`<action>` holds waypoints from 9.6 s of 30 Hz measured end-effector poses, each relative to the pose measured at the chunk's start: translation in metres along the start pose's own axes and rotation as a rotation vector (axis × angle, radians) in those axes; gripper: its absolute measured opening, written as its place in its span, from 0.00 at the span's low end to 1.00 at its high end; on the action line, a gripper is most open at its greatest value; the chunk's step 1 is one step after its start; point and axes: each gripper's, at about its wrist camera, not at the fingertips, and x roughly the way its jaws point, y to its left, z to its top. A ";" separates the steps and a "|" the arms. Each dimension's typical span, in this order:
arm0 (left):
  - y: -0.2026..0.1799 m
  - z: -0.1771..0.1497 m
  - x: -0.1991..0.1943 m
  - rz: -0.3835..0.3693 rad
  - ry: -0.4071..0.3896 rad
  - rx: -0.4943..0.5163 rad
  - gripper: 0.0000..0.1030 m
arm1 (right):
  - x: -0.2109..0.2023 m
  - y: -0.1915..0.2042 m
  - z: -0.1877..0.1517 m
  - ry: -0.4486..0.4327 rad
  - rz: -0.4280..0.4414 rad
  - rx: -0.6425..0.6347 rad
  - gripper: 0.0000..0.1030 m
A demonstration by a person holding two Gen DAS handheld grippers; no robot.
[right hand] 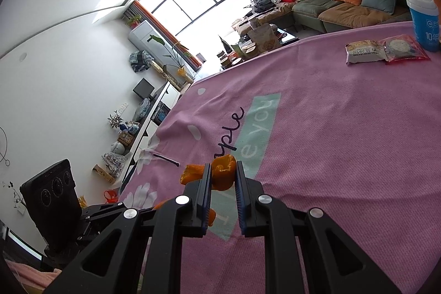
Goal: Collect trash
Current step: 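Lift both orange peels and turn toward the teal basket, then carry both orange peels over the teal basket, then open the left gripper to drop its peel while the right gripper drops its peel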
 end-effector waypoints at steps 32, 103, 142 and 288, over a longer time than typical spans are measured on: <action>0.061 -0.023 -0.070 0.134 -0.089 -0.139 0.13 | 0.052 0.058 0.001 0.086 0.108 -0.087 0.14; 0.136 -0.054 -0.145 0.317 -0.192 -0.326 0.13 | 0.116 0.132 0.008 0.204 0.239 -0.213 0.14; 0.172 -0.075 -0.181 0.443 -0.233 -0.439 0.13 | 0.154 0.188 0.004 0.272 0.292 -0.294 0.14; 0.255 -0.115 -0.138 0.521 -0.185 -0.641 0.45 | 0.243 0.270 -0.033 0.398 0.162 -0.428 0.29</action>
